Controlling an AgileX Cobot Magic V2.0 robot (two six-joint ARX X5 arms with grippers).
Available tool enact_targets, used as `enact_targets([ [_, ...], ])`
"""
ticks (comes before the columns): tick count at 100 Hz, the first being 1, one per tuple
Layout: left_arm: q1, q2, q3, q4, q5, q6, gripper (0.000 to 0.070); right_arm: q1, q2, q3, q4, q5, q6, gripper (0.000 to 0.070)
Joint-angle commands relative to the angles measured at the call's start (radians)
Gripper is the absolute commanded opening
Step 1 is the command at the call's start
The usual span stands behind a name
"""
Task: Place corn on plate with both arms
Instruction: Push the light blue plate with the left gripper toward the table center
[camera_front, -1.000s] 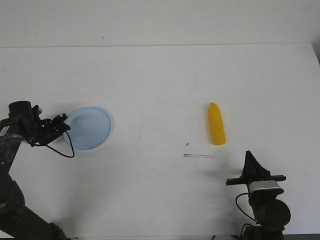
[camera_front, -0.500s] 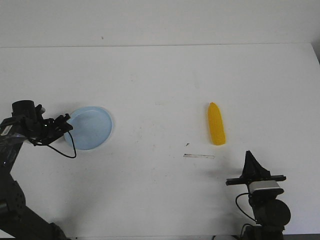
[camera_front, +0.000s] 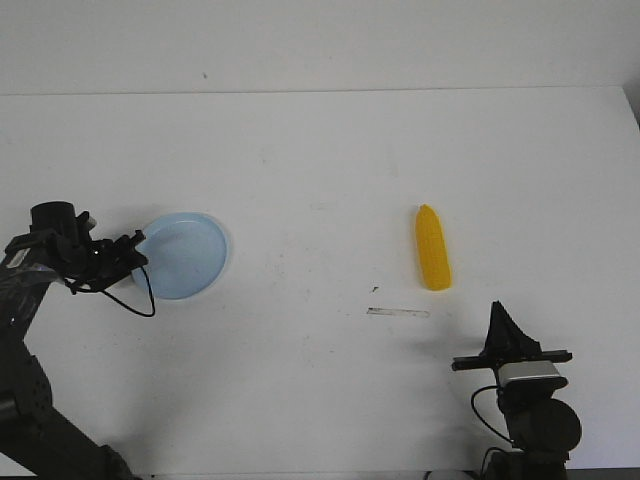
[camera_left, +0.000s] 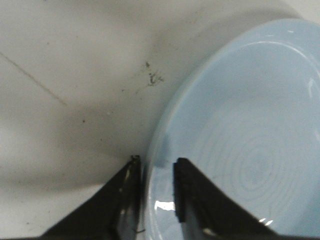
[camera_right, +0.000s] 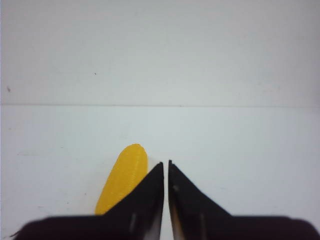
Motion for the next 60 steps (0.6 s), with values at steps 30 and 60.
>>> enact_targets([
  [30,-0.011,0.006,0.018,-0.01,0.023,0.018,0.0001,0.0,0.0,-0.002,0.01,0.0,0.005,0.0015],
  [60,-0.106,-0.089,0.018,-0.008,0.058,-0.021,0.0001,0.0,0.0,-0.002,0.01,0.0,0.005,0.0015],
])
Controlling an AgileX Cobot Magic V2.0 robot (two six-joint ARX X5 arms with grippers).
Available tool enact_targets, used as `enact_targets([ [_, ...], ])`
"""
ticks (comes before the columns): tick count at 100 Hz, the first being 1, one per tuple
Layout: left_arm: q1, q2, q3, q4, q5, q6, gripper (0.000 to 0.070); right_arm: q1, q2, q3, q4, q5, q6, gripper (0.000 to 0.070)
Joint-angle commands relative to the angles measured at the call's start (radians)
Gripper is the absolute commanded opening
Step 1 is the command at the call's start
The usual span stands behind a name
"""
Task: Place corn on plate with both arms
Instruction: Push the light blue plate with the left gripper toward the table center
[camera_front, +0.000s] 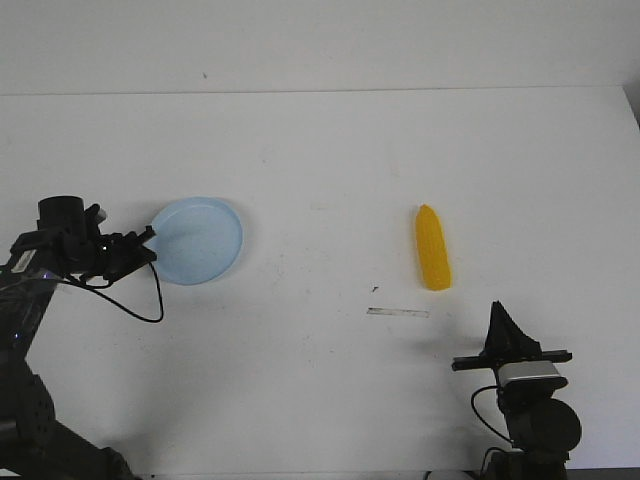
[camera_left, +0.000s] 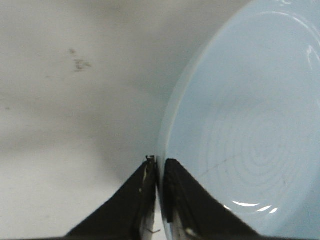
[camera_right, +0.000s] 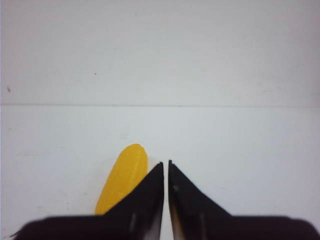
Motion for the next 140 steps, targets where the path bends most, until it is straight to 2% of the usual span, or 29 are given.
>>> enact_targets([
  [1,-0.033,0.001,0.018,0.0,0.017,-0.016,0.0001,0.0,0.0,-0.002,0.01,0.0,0.005,0.0015],
  [16,-0.158,0.0,0.018,0.01,0.024,-0.022,0.0001,0.0,0.0,-0.002,0.01,0.0,0.005,0.0015],
  [34,-0.311,0.008,0.018,0.087,0.024,-0.032,0.0001,0.0,0.0,-0.002,0.01,0.0,0.005,0.0015],
  [62,-0.48,0.085,0.018,0.111,0.015,-0.135,0.0001,0.0,0.0,-0.002,0.01,0.0,0.005,0.0015],
  [74,-0.515,0.109,0.018,0.119,-0.016,-0.202,0.0001,0.0,0.0,-0.002,0.01,0.0,0.005,0.0015],
  [92,-0.537,0.111,0.018,0.136,-0.049,-0.216,0.0009,0.0,0.0,-0.002,0.01,0.0,0.005,0.0015],
  [105,-0.538,0.111,0.018,0.137,-0.048,-0.212,0.0176,0.0,0.0,-0.002,0.01,0.0,0.005,0.0015],
  [123,-0.538,0.105,0.018,0.132,-0.048,-0.209,0.0177,0.0,0.0,-0.002,0.01,0.0,0.005,0.0015],
  [140,-0.533,0.026,0.018,0.132,-0.073,-0.143,0.0177,0.0,0.0,-0.002,0.01,0.0,0.005,0.0015],
])
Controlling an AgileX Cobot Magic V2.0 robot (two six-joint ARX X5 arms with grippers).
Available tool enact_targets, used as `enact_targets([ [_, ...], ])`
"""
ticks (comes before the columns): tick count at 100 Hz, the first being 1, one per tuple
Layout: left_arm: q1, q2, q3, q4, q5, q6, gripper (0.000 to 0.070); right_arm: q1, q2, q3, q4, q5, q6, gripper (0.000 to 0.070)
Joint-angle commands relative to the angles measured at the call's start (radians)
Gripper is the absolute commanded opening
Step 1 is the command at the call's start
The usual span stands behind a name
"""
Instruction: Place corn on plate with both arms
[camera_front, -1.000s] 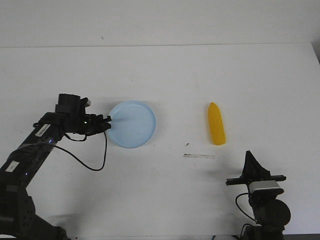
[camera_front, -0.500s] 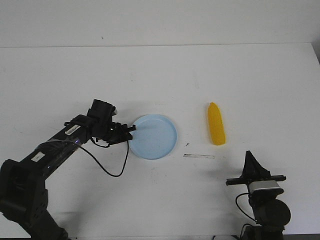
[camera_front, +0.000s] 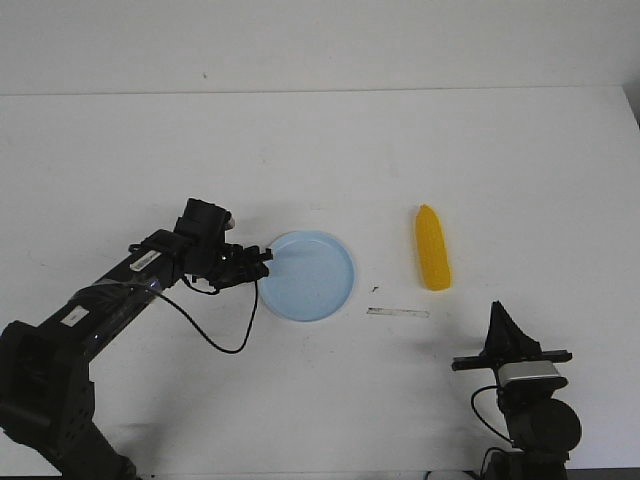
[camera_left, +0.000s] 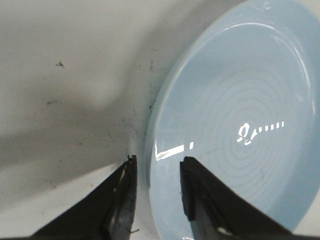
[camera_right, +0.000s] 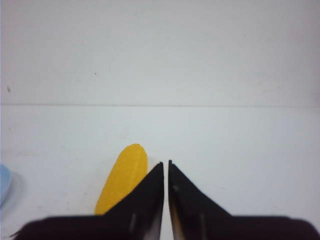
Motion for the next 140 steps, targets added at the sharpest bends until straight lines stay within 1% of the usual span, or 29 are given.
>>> enact_targets([
  [1,0.003,-0.053,0.014,0.004,-0.014,0.051,0.0177,0.001,0.0,-0.002,0.01,0.0,0.005,0.0015],
  [9,0.02,-0.115,0.014,0.007,-0.039,0.091,0.0176,0.001,0.0,-0.002,0.01,0.0,0.005,0.0015],
  [27,0.088,-0.232,0.014,0.007,-0.042,0.203,0.0161,0.001,0.0,-0.002,0.01,0.0,0.005,0.0015],
  [33,0.12,-0.273,0.014,0.009,-0.046,0.237,0.0136,0.001,0.0,-0.002,0.01,0.0,0.005,0.0015],
  [36,0.134,-0.292,0.013,0.014,-0.056,0.253,0.0102,0.001,0.0,-0.002,0.01,0.0,0.005,0.0015],
  [41,0.157,-0.326,0.011,0.028,-0.094,0.279,0.0052,0.001,0.0,-0.002,0.01,0.0,0.005,0.0015],
  [44,0.167,-0.346,0.009,0.038,-0.122,0.292,0.0039,0.001,0.0,-0.002,0.01,0.0,0.005,0.0015],
  [52,0.182,-0.393,-0.002,0.069,-0.21,0.362,0.0039,0.001,0.0,-0.002,0.01,0.0,0.005,0.0015],
  [58,0.19,-0.437,-0.03,0.118,-0.277,0.411,0.0039,0.001,0.0,-0.002,0.01,0.0,0.005,0.0015],
  [65,0.2,-0.494,-0.084,0.204,-0.313,0.444,0.0039,0.001,0.0,-0.002,0.01,0.0,0.005,0.0015],
  [79,0.233,-0.639,-0.241,0.394,-0.313,0.454,0.0039,0.001,0.0,-0.002,0.01,0.0,0.005,0.0015],
  [90,0.262,-0.764,-0.369,0.486,-0.313,0.454,0.0039,0.001,0.0,-0.002,0.01,0.0,0.005,0.0015],
  [118,0.359,-1.098,-0.63,0.513,-0.312,0.454,0.0039,0.001,0.0,-0.002,0.01,0.0,0.005,0.0015],
  [140,0.371,-1.329,-0.776,0.55,-0.312,0.454,0.0041,0.001,0.0,-0.002,0.01,0.0,0.005,0.0015],
])
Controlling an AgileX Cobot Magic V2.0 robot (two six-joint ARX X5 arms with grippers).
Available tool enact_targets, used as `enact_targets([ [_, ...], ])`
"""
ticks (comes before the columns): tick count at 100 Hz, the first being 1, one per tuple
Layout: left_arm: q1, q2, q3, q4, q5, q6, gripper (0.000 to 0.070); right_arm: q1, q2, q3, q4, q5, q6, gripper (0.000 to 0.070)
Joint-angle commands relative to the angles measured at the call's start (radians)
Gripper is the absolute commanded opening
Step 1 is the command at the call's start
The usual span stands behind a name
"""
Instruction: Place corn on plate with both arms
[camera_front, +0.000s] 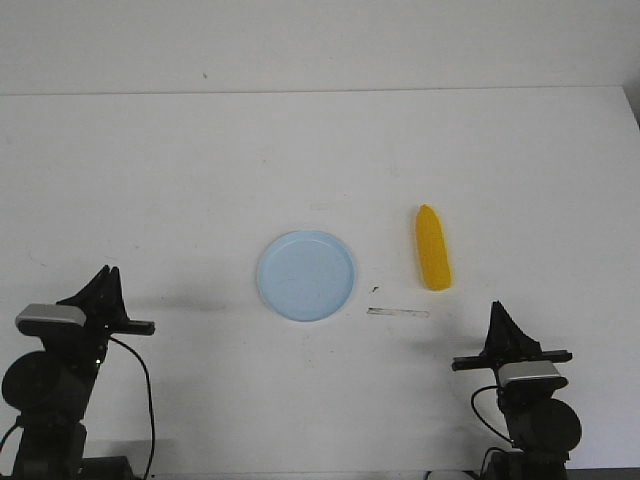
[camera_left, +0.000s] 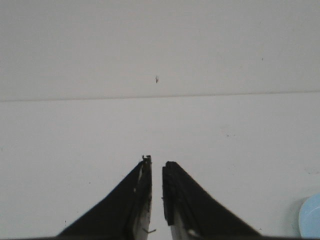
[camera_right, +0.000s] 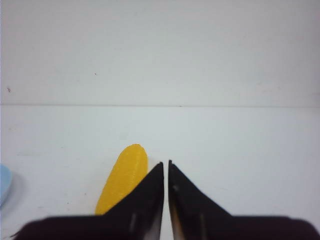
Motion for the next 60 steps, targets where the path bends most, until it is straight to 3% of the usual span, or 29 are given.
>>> enact_targets([
  [1,0.003,-0.043,-0.014,0.013,0.0,0.009,0.0041,0.0,0.0,-0.002,0.01,0.0,0.005,0.0015],
  [17,0.002,-0.15,-0.021,-0.051,0.003,0.009,0.0042,0.0,0.0,-0.002,0.01,0.0,0.005,0.0015],
  [60,0.002,-0.277,-0.021,-0.06,0.001,0.009,0.0042,0.0,0.0,-0.002,0.01,0.0,0.005,0.0015],
])
